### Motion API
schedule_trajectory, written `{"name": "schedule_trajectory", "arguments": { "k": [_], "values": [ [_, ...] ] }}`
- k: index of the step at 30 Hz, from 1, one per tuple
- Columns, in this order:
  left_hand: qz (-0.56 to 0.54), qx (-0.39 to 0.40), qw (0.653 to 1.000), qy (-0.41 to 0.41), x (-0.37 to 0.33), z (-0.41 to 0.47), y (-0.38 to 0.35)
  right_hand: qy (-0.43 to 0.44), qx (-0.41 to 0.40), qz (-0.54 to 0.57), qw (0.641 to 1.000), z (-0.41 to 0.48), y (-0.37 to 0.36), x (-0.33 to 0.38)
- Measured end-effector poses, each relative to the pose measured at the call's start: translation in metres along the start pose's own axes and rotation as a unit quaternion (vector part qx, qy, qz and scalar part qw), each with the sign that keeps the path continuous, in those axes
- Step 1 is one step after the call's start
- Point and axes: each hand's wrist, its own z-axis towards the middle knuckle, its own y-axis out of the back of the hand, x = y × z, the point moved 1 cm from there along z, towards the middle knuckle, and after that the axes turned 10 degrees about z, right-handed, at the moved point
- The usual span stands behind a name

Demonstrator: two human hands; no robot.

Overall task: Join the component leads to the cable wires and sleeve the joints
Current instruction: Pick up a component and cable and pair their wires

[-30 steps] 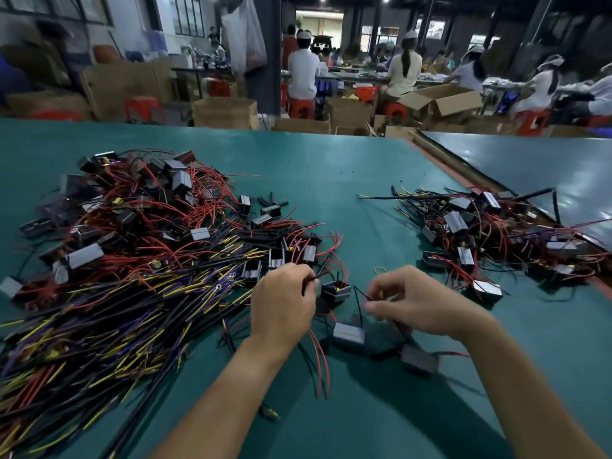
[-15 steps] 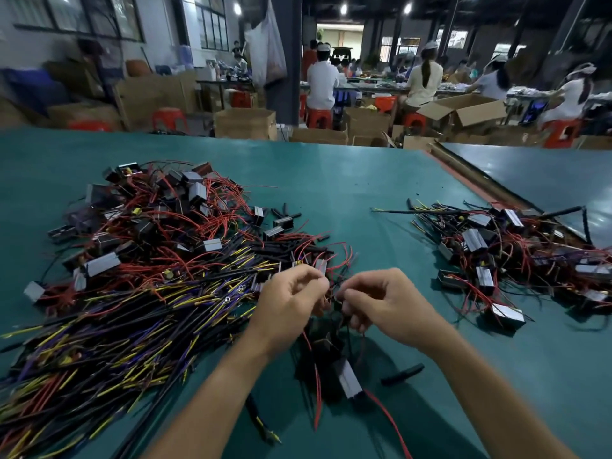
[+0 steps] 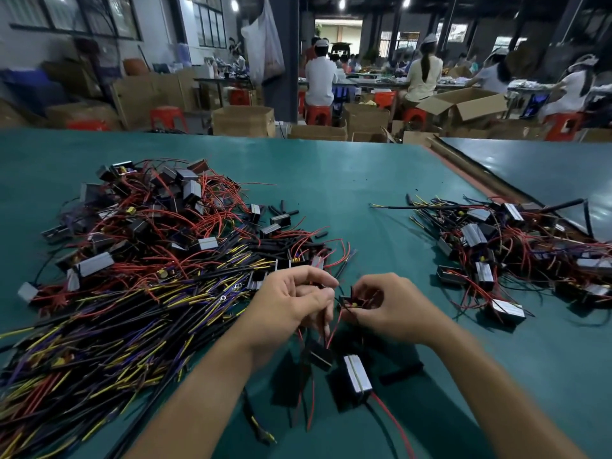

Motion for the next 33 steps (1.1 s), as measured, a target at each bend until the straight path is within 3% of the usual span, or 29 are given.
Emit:
{"name": "schedule_trajectory", "arguments": {
  "k": [3, 7, 11, 15, 19, 21, 24, 26, 28, 30, 33],
  "values": [
    [-0.015, -0.02, 0.999, 0.031, 0.002, 0.003, 0.004, -0.026, 0.052, 0.092, 0.994, -0.003, 0.012, 0.003],
    [-0.014, -0.008, 0.998, 0.054, 0.004, 0.003, 0.003, -0.067, 0.184, 0.224, 0.955, -0.002, 0.017, 0.002],
    [-0.025, -0.021, 0.997, 0.071, 0.005, 0.003, 0.007, -0.136, 0.15, 0.382, 0.902, -0.003, 0.024, -0.004],
    [-0.044, -0.037, 0.995, 0.08, 0.003, 0.002, 0.009, -0.056, 0.028, 0.127, 0.99, -0.001, 0.031, -0.014],
    [-0.026, -0.037, 0.996, 0.079, 0.003, 0.002, 0.01, -0.091, -0.174, 0.019, 0.98, 0.004, 0.035, -0.029],
    [-0.025, -0.034, 0.996, 0.079, 0.002, 0.002, 0.01, -0.12, -0.218, -0.03, 0.968, 0.004, 0.039, -0.031],
    [-0.024, -0.027, 0.996, 0.082, 0.0, 0.001, 0.009, -0.143, -0.193, -0.095, 0.966, 0.003, 0.037, -0.027],
    [-0.029, -0.027, 0.996, 0.085, 0.0, 0.001, 0.008, -0.102, -0.212, -0.101, 0.967, 0.0, 0.034, -0.016],
    [-0.043, -0.033, 0.995, 0.088, -0.001, 0.001, 0.009, 0.0, -0.248, -0.043, 0.968, -0.004, 0.03, -0.003],
    [-0.05, -0.04, 0.994, 0.091, -0.003, 0.001, 0.009, 0.062, -0.229, 0.025, 0.971, -0.007, 0.024, 0.006],
    [-0.053, -0.039, 0.993, 0.098, -0.006, 0.0, 0.009, 0.04, -0.112, 0.149, 0.982, -0.007, 0.013, 0.012]
  ]
}}
